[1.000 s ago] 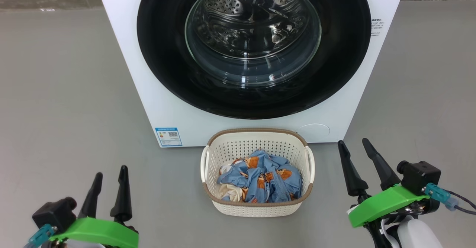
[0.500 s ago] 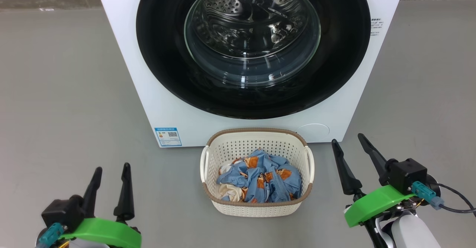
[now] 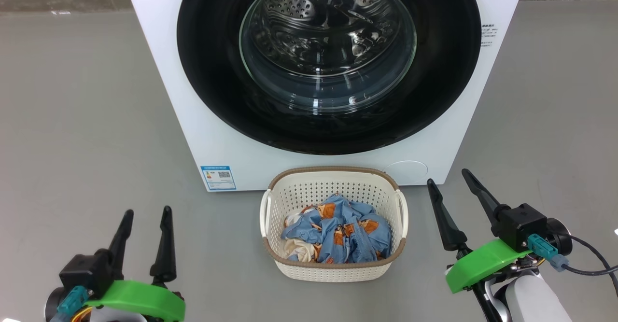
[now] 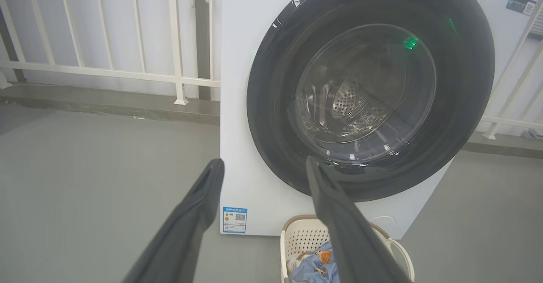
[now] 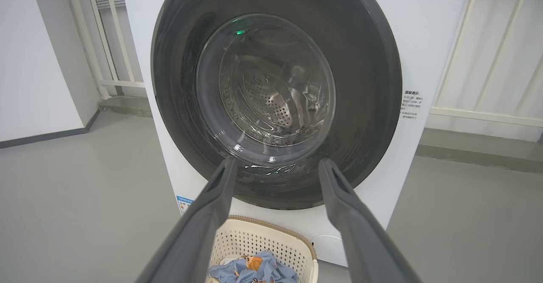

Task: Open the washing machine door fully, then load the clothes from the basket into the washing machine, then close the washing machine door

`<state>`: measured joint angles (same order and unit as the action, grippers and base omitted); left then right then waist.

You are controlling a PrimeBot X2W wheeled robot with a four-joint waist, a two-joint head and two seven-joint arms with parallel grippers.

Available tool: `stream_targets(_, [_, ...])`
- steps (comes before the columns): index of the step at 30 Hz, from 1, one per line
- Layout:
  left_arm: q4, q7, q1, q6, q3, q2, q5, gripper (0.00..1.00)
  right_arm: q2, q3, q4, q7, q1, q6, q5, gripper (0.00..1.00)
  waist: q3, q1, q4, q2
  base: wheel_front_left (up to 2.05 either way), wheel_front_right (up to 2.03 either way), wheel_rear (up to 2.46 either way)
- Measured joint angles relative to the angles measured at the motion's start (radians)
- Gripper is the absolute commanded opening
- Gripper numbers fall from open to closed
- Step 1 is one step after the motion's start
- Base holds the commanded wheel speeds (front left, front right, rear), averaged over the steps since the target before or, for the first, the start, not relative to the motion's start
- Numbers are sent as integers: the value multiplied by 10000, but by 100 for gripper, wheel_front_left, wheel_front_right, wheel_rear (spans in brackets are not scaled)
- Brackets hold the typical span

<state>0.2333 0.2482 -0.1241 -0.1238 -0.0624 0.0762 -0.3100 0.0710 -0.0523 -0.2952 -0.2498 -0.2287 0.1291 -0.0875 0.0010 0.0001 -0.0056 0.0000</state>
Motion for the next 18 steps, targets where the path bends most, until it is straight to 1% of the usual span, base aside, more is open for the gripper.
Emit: stream_targets(18, [4,0,1,-44,15,33,-17,100,-35,40,8,0,0,0,-2,100,-10,0,-12,0,0,0,0])
